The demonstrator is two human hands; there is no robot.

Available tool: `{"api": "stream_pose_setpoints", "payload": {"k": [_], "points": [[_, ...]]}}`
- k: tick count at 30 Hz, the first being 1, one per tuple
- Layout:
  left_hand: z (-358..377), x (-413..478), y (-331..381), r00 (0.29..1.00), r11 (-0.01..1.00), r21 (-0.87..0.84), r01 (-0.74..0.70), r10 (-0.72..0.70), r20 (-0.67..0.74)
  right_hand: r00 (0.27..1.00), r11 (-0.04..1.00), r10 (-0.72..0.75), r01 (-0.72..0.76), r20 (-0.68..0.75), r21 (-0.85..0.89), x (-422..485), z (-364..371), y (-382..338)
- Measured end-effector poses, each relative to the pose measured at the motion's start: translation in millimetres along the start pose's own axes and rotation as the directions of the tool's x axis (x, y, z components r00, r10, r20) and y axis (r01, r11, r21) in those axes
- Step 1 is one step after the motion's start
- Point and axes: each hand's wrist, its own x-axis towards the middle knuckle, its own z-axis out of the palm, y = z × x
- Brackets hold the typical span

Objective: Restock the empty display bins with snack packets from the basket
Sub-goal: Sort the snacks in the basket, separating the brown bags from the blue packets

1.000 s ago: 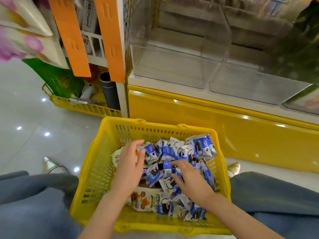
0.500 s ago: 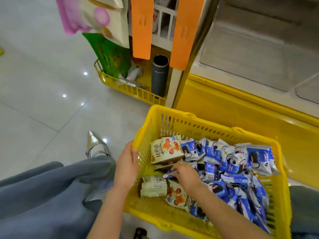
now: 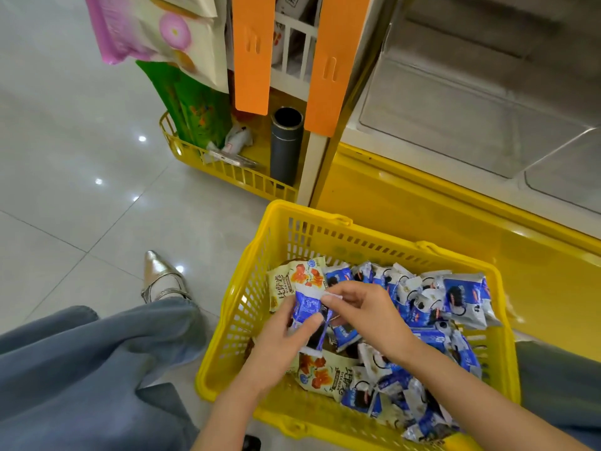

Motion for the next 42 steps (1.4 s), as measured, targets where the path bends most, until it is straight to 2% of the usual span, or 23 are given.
{"api": "stream_pose_setpoints", "payload": {"k": [3,4,6,10,12,15,21,25,29,33,37,39,41,42], "points": [[0.2,3.5,-0.1,0.998,0.999,0.017,-0.051,0.051,-0.023,0.991,0.997,0.0,0.01,-0.132,0.072,4.4,-2.0,6.0],[-1.9,4.6,-0.3,0.997,0.998,0.008,-0.055,0.055,-0.056,0.982,0.999,0.011,-0.003,-0.188,0.041,7.4,-4.4,14.1],[-6.8,5.8,-1.7,0.991,0.999,-0.021,-0.035,0.032,-0.133,0.967,0.984,0.06,-0.1,-0.248,-0.15,13.8,-11.0,38.3],[-11.8,8.6,-6.3,0.97,1.0,-0.011,0.008,-0.011,-0.242,0.944,0.796,0.29,-0.331,-0.159,-0.508,17.7,-15.8,95.4],[-11.8,9.6,-8.6,0.967,1.0,-0.014,0.008,-0.011,-0.254,0.928,0.701,0.341,-0.356,-0.147,-0.618,17.7,-8.7,109.6],[-10.9,11.8,-11.3,0.961,1.0,0.013,0.01,-0.006,-0.278,0.91,0.616,0.386,-0.375,-0.15,-0.692,22.3,6.1,118.1],[-10.9,16.5,-18.4,0.945,0.998,0.028,0.059,-0.047,-0.322,0.859,0.685,0.483,-0.49,-0.167,-0.539,30.3,13.1,119.0],[-9.3,18.9,-28.8,0.938,0.994,0.018,0.108,-0.095,-0.335,0.901,0.77,0.393,-0.433,-0.186,-0.469,24.6,7.3,106.9],[-5.1,20.0,-36.4,0.909,0.953,-0.217,0.212,-0.274,-0.314,0.942,0.875,0.25,-0.319,-0.224,-0.365,15.8,-1.0,79.1],[-0.5,20.6,-36.2,0.906,0.938,-0.216,0.269,-0.323,-0.274,0.963,0.955,0.198,-0.231,-0.181,-0.187,7.6,-7.7,46.2],[-4.4,21.0,-32.7,0.901,0.931,-0.273,0.242,-0.32,-0.292,0.977,0.977,0.211,-0.211,-0.017,-0.019,4.6,-14.2,25.9],[-7.8,18.6,-28.3,0.932,0.909,-0.317,0.271,-0.33,-0.148,0.972,0.974,0.225,-0.227,0.061,0.026,6.5,-13.8,21.2],[-8.6,17.9,-24.3,0.955,0.891,-0.347,0.292,-0.292,0.054,0.968,0.97,0.238,-0.241,0.077,0.029,10.7,-10.0,20.9],[-8.2,17.9,-21.8,0.957,0.891,-0.349,0.291,-0.275,0.098,0.969,0.97,0.236,-0.239,0.072,0.036,13.1,-7.2,22.0]]}}
